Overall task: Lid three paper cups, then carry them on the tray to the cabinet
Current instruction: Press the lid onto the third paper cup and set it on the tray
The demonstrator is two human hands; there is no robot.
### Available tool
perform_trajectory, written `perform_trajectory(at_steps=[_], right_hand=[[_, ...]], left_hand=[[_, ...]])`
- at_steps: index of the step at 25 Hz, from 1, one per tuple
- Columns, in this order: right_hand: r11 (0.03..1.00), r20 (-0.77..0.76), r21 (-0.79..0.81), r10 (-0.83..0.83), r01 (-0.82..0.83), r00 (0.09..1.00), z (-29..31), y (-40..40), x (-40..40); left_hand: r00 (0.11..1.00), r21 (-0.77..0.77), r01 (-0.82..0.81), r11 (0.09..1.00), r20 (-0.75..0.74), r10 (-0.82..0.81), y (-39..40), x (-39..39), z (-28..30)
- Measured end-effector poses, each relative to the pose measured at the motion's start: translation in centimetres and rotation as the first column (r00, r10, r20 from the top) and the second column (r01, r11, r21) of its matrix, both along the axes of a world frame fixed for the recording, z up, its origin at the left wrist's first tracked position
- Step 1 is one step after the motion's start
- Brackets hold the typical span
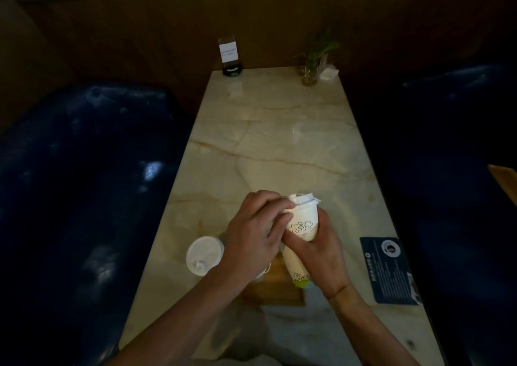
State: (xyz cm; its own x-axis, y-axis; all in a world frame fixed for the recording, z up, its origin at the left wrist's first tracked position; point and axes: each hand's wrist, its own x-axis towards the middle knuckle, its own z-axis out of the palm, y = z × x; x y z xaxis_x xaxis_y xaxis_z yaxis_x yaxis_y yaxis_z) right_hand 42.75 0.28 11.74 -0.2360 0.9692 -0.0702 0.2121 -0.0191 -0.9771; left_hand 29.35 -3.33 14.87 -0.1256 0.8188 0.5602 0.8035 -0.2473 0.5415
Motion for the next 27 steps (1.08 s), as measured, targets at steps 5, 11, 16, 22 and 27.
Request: perform_trajectory(at_steps=[5,11,16,22,27], right_hand=[[0.998,-0.025,-0.021,-0.055,0.055,0.998,-0.1,0.1,-0.4],[1.0,-0.143,0.009,0.005,-0.004,0.99,1.7,0.7,0.4],[0.991,-0.226,-0.073,0.096,-0.115,0.969,2.4,1.2,1.2],[0.961,-0.259,-0.213,0.121,-0.179,0.958,0.7,1.9,0.6],[0.981,-0.184,-0.154,0.089,-0.118,0.979,-0.3,2.4,-0.4]], left_hand=[[1.0,0.024,0.016,1.0,0.01,-0.017,0.1,-0.1,0.2],[0.991,0.046,0.083,0.996,0.099,-0.087,0.6,-1.1,2.2],[0.976,0.042,0.137,0.99,0.164,-0.142,0.6,-1.8,2.3],[0.991,0.026,0.093,0.995,0.096,-0.095,0.8,-2.1,0.7],[0.999,0.016,0.052,0.999,-0.012,-0.052,1.6,-2.0,0.3]])
